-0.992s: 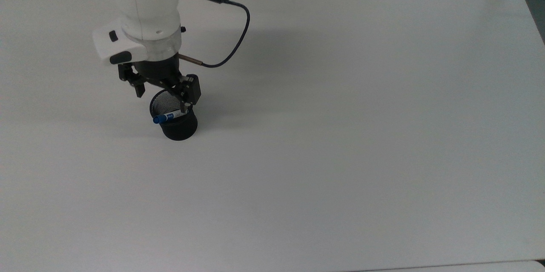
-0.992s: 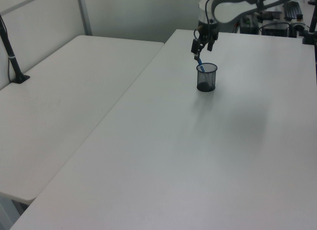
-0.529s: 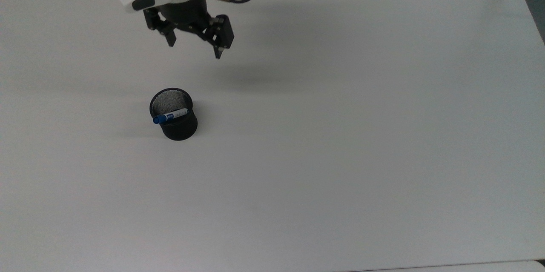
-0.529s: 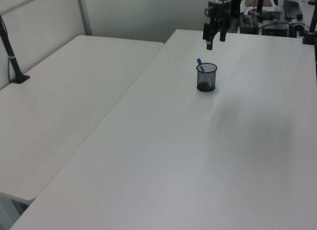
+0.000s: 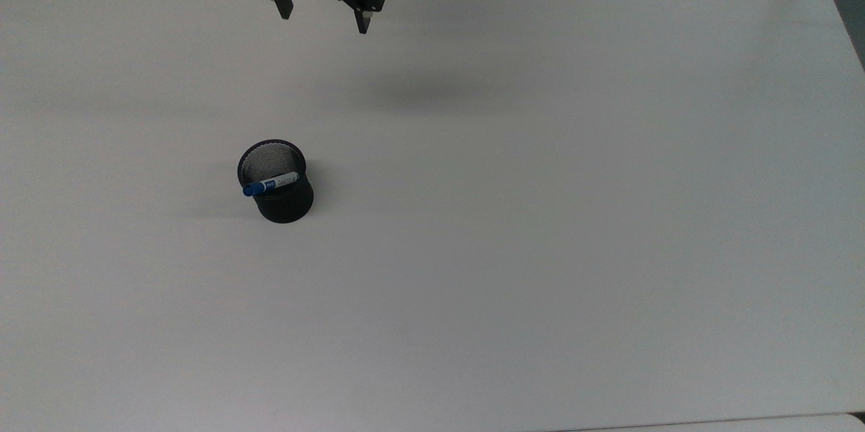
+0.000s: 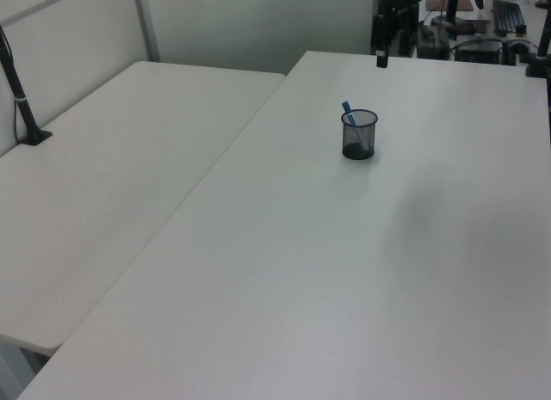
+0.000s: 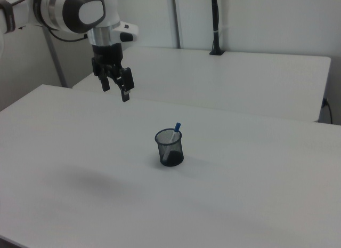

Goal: Insert the marker

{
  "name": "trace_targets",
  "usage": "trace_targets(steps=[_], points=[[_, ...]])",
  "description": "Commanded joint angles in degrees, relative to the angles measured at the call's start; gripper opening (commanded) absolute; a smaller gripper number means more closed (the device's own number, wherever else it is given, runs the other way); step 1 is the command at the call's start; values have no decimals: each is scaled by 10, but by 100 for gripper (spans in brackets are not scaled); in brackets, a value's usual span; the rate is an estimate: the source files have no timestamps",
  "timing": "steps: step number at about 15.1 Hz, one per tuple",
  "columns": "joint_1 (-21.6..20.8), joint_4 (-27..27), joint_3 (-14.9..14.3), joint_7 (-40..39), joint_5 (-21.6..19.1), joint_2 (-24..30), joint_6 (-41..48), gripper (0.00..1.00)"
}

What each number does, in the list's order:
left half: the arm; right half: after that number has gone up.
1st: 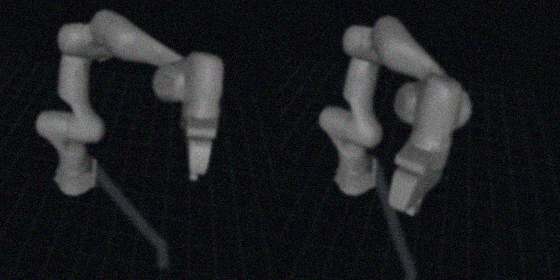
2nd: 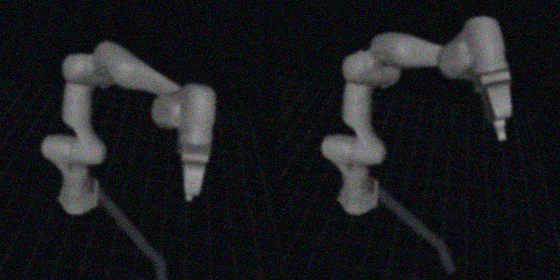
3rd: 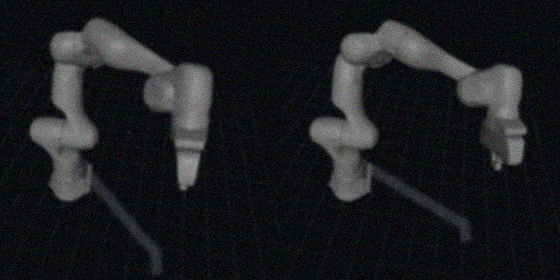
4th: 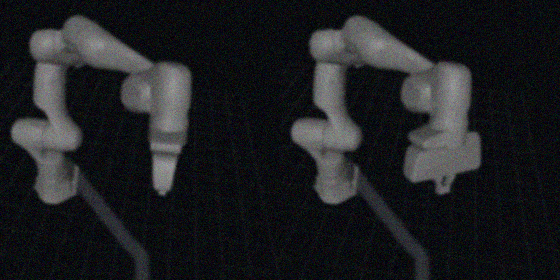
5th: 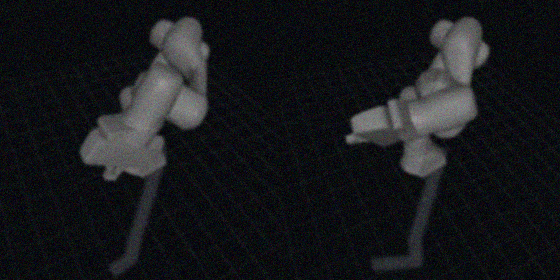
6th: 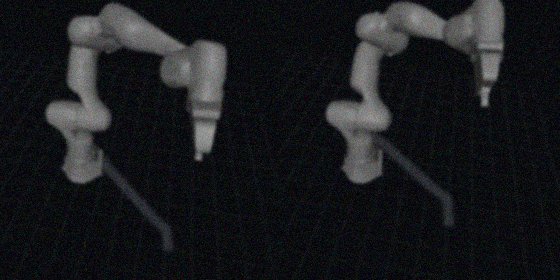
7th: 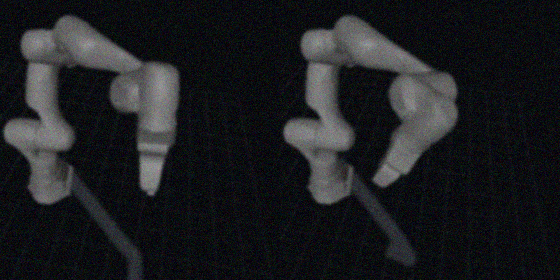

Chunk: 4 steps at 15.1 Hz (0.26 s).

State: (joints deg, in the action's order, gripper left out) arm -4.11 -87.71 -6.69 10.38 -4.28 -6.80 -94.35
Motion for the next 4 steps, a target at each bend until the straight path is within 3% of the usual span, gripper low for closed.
trace_targets(steps=[1, 4], points=[[-2, -14, -3, -13, -5, 15, 8, 100], [-1, -14, -4, -11, -5, 17, 12, 100]])
